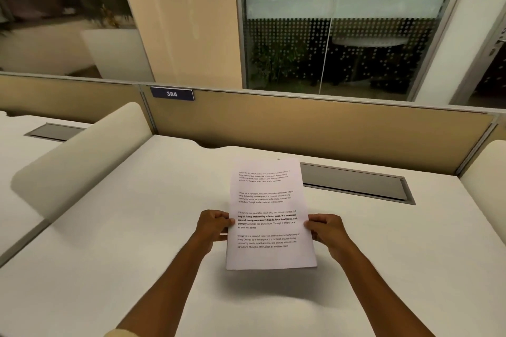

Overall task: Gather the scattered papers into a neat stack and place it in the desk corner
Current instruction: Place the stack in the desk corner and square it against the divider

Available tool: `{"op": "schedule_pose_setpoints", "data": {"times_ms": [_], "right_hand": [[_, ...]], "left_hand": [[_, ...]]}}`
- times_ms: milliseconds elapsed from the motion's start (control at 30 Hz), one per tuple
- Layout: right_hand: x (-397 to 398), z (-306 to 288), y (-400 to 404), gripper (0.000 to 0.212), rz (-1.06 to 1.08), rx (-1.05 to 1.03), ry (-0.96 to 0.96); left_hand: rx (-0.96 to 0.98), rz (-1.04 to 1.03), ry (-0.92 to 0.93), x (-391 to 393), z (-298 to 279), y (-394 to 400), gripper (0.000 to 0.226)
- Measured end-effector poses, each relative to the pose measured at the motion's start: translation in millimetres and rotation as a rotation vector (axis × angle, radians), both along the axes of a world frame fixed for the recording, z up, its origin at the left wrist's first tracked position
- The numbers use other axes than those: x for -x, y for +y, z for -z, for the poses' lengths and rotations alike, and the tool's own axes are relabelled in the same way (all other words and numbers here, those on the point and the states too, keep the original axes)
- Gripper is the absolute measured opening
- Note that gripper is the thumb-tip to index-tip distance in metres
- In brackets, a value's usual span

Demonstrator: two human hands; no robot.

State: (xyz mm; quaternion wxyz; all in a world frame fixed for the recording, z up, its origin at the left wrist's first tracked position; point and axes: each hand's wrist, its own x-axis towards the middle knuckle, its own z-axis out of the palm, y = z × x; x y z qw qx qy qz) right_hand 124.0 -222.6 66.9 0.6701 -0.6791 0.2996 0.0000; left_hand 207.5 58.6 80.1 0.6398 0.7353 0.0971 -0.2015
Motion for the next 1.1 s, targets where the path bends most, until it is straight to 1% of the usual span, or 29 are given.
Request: {"op": "schedule_pose_setpoints", "data": {"times_ms": [167,233,333,533,633,767,967,1100], "right_hand": [[-31.2,3.3,40.4,0.018,-0.041,-0.028,0.027],[-45.3,5.1,58.1,0.019,-0.033,-0.050,0.041],[-70.6,8.9,92.3,0.012,-0.005,-0.095,0.054],[-125.9,21.5,169.7,0.022,0.032,-0.179,0.098],[-155.5,28.0,207.4,0.022,0.047,-0.224,0.115],[-192.1,35.0,255.6,0.014,0.062,-0.269,0.140],[-249.7,42.7,313.9,0.019,0.067,-0.282,0.173],[-291.5,52.6,342.3,0.021,0.092,-0.254,0.202]], "left_hand": [[-0.008,-0.031,0.018,-28.2,8.8,42.8,0.010],[-0.002,-0.024,0.024,-44.2,13.3,60.4,0.014],[0.006,-0.003,0.038,-76.6,19.6,92.4,0.019],[-0.013,0.063,0.053,-151.9,33.5,164.2,0.018],[-0.046,0.079,0.068,-187.2,37.9,199.7,0.017],[-0.093,0.091,0.086,-231.4,42.6,242.4,0.016],[-0.185,0.060,0.075,-295.2,54.0,292.6,0.016],[-0.240,0.044,0.046,-333.9,63.5,317.1,0.007]]}}
